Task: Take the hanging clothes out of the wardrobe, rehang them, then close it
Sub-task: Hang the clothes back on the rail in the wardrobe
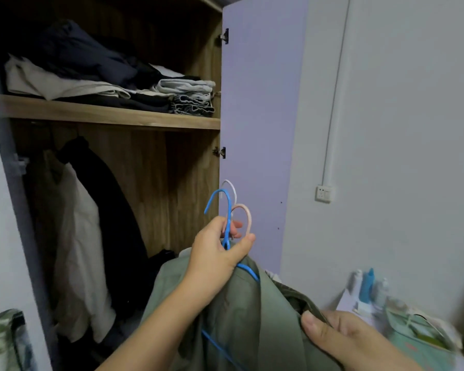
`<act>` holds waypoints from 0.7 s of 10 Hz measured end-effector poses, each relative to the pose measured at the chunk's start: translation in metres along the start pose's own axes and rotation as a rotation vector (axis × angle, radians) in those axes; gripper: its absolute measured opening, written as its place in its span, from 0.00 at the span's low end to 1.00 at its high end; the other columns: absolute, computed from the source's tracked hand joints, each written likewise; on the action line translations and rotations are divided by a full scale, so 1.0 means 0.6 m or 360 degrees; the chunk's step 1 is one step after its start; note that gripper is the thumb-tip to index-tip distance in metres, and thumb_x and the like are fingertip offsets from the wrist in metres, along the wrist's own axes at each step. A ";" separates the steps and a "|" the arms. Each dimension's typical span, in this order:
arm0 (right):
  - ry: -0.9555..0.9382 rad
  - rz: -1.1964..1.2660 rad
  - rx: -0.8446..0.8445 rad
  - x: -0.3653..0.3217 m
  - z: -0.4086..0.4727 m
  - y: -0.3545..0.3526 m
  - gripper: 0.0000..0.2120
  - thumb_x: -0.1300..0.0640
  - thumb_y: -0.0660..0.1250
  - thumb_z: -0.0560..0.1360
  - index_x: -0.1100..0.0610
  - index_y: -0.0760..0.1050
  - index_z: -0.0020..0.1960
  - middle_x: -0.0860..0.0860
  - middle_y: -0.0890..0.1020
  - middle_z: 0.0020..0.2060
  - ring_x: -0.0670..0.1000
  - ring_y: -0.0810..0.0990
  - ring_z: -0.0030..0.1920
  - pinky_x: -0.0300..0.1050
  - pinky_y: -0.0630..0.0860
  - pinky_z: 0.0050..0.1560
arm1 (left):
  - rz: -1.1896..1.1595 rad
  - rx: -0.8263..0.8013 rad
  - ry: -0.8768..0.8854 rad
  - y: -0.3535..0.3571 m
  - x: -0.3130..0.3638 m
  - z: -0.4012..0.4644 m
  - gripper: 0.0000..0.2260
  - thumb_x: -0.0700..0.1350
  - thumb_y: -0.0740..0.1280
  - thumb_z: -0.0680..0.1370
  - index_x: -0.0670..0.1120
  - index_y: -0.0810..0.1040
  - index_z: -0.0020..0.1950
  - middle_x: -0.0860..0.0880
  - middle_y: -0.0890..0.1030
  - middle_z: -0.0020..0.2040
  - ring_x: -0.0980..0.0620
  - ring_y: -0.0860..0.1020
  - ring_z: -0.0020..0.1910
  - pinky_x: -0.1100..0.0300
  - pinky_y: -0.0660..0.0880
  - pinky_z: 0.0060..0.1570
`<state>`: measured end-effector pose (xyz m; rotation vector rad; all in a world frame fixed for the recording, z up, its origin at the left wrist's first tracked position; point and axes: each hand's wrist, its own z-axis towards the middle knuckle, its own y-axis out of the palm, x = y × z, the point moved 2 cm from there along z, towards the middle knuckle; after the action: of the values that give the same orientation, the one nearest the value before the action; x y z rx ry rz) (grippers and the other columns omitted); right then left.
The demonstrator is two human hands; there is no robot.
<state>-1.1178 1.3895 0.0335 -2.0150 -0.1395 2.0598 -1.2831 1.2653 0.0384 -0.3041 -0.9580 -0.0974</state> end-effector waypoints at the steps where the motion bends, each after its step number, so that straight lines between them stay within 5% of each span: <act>1: -0.0118 0.0041 -0.0003 -0.006 0.034 0.031 0.16 0.34 0.70 0.54 0.47 0.81 0.28 0.40 0.79 0.22 0.62 0.78 0.55 0.28 0.72 0.34 | -0.0056 0.0007 0.0006 -0.002 -0.021 0.029 0.07 0.44 0.69 0.73 0.43 0.72 0.42 0.55 0.80 0.50 0.57 0.79 0.49 0.68 0.74 0.47; 2: -0.0323 0.0571 0.0402 0.049 0.107 0.017 0.35 0.42 0.82 0.36 0.69 0.78 0.29 0.57 0.77 0.19 0.80 0.60 0.59 0.35 0.72 0.27 | 0.0171 0.0106 0.0060 0.009 -0.043 0.059 0.11 0.52 0.69 0.73 0.50 0.74 0.51 0.58 0.75 0.53 0.61 0.75 0.52 0.67 0.72 0.51; 3: -0.0290 0.0180 0.0289 0.075 0.170 -0.003 0.46 0.30 0.77 0.32 0.63 0.82 0.39 0.60 0.84 0.37 0.68 0.70 0.61 0.43 0.74 0.41 | 0.0276 0.0256 0.0100 0.029 -0.053 0.091 0.22 0.56 0.67 0.68 0.57 0.71 0.61 0.58 0.67 0.55 0.66 0.70 0.54 0.74 0.67 0.54; 4: -0.0276 0.0019 0.0219 0.092 0.215 -0.044 0.28 0.51 0.82 0.55 0.60 0.81 0.52 0.55 0.82 0.53 0.55 0.77 0.59 0.27 0.73 0.41 | 0.0282 0.0362 0.0023 0.055 -0.059 0.127 0.21 0.47 0.72 0.72 0.53 0.74 0.64 0.50 0.69 0.54 0.57 0.72 0.54 0.68 0.69 0.56; 5: -0.0284 -0.0073 0.0175 0.112 0.257 -0.094 0.13 0.61 0.71 0.71 0.49 0.80 0.53 0.47 0.81 0.57 0.45 0.76 0.61 0.19 0.68 0.47 | 0.0247 0.0441 -0.0022 0.084 -0.059 0.162 0.19 0.43 0.72 0.72 0.52 0.76 0.62 0.45 0.73 0.52 0.53 0.75 0.49 0.67 0.71 0.51; 6: -0.0245 -0.0189 0.0009 0.113 0.295 -0.119 0.16 0.58 0.69 0.74 0.53 0.77 0.61 0.49 0.78 0.60 0.50 0.73 0.64 0.37 0.67 0.64 | 0.0276 0.0577 -0.0116 0.110 -0.066 0.192 0.17 0.44 0.72 0.72 0.53 0.74 0.59 0.50 0.74 0.53 0.57 0.78 0.45 0.70 0.75 0.50; 7: -0.0198 -0.0236 -0.0110 0.103 0.326 -0.137 0.10 0.59 0.66 0.76 0.57 0.79 0.56 0.52 0.80 0.52 0.52 0.75 0.61 0.36 0.68 0.59 | 0.0301 0.0774 -0.0235 0.122 -0.080 0.216 0.13 0.47 0.73 0.70 0.55 0.71 0.47 0.49 0.79 0.49 0.56 0.80 0.43 0.59 0.78 0.50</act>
<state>-1.3031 1.5056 0.0008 -1.8528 -0.3770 2.1123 -1.3972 1.3712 0.0535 0.0496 -1.0613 0.3322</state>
